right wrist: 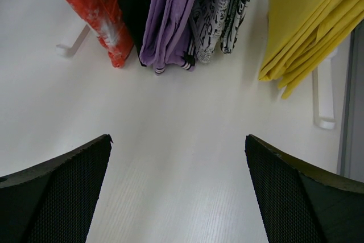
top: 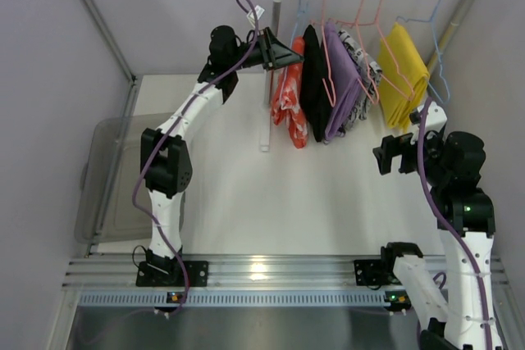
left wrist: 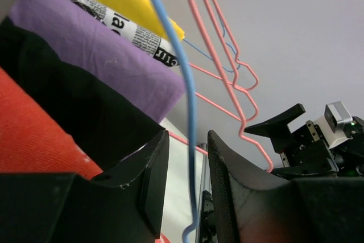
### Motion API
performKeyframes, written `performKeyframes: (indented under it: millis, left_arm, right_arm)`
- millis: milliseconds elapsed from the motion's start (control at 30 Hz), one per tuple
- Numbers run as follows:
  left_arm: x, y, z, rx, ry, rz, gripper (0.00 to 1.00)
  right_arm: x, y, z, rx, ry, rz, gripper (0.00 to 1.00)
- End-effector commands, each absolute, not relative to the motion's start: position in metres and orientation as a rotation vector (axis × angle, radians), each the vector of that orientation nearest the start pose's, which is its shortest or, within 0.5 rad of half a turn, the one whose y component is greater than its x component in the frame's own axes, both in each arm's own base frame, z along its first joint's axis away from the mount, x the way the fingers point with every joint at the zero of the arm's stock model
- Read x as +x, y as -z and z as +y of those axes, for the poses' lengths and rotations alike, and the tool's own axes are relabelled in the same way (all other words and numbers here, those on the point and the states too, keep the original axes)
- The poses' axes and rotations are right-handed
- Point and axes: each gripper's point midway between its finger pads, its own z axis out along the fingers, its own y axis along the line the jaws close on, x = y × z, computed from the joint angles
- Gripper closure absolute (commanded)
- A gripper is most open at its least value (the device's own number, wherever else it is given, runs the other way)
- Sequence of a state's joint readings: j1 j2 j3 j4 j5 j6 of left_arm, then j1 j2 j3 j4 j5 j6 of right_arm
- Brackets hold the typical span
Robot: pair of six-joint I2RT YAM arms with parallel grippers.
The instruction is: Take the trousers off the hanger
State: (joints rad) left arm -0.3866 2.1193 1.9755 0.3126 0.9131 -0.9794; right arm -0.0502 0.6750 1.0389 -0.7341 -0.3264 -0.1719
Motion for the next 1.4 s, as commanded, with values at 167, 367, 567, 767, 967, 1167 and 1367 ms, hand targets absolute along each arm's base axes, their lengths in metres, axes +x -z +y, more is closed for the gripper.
performKeyframes:
  millis: [167, 367, 567, 767, 967, 1167, 1367]
  left_arm:
    - [0.447, -0.420, -0.357, 0.461, 1.742, 1.547, 0.69]
    - [0.449, -0.424, -0.358, 0.436, 1.759, 1.543, 0.69]
    - [0.452, -0.418, -0.360, 0.409, 1.776, 1.568, 0.70]
    - [0.463, -0.404, -0.362, 0.333, 1.751, 1.641, 0.70]
    - [0.464, -0.396, -0.366, 0.314, 1.748, 1.672, 0.74]
    - [0.460, -0.398, -0.367, 0.325, 1.756, 1.672, 0.95]
    - [0.446, -0.439, -0.363, 0.436, 1.737, 1.543, 1.00]
  right_arm:
    - [0.237, -0.297, 0.038, -0.322, -0.174, 1.895, 0.01]
    - [0.239, -0.300, 0.038, -0.320, -0.180, 1.893, 0.01]
    - [0.240, -0.301, 0.038, -0.318, -0.177, 1.894, 0.01]
    - [0.240, -0.301, 0.038, -0.315, -0.179, 1.893, 0.00]
    - [0.240, -0.297, 0.037, -0.312, -0.179, 1.897, 0.00]
    - [0.240, -0.296, 0.037, -0.312, -0.176, 1.900, 0.00]
    - [0.240, -0.299, 0.038, -0.317, -0.181, 1.891, 0.01]
